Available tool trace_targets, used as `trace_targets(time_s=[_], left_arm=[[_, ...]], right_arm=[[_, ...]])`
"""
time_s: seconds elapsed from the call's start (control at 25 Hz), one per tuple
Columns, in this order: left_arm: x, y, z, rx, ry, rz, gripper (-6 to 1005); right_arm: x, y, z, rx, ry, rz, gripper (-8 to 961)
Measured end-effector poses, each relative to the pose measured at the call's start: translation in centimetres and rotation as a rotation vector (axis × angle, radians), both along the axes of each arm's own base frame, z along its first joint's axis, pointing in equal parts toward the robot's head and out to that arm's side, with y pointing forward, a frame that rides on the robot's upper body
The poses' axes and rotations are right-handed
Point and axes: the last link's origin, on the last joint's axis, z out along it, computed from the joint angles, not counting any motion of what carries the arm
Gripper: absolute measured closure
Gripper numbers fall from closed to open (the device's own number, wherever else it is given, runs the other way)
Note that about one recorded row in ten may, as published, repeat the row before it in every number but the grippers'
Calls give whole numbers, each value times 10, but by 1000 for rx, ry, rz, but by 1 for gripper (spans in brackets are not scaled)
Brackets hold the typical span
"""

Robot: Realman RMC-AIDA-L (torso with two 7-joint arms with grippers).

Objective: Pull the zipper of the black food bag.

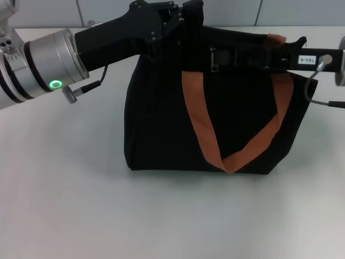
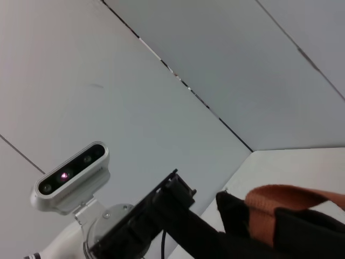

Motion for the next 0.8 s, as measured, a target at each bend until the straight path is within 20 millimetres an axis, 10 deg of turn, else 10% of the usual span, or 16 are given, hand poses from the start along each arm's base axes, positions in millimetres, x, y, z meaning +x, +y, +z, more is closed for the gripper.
trace_targets(time_s=[0.8], left_arm=[[-1,-1,-1,-1,0,2,972]], right_arm=[[10,-8,3,51,-11,51,904]])
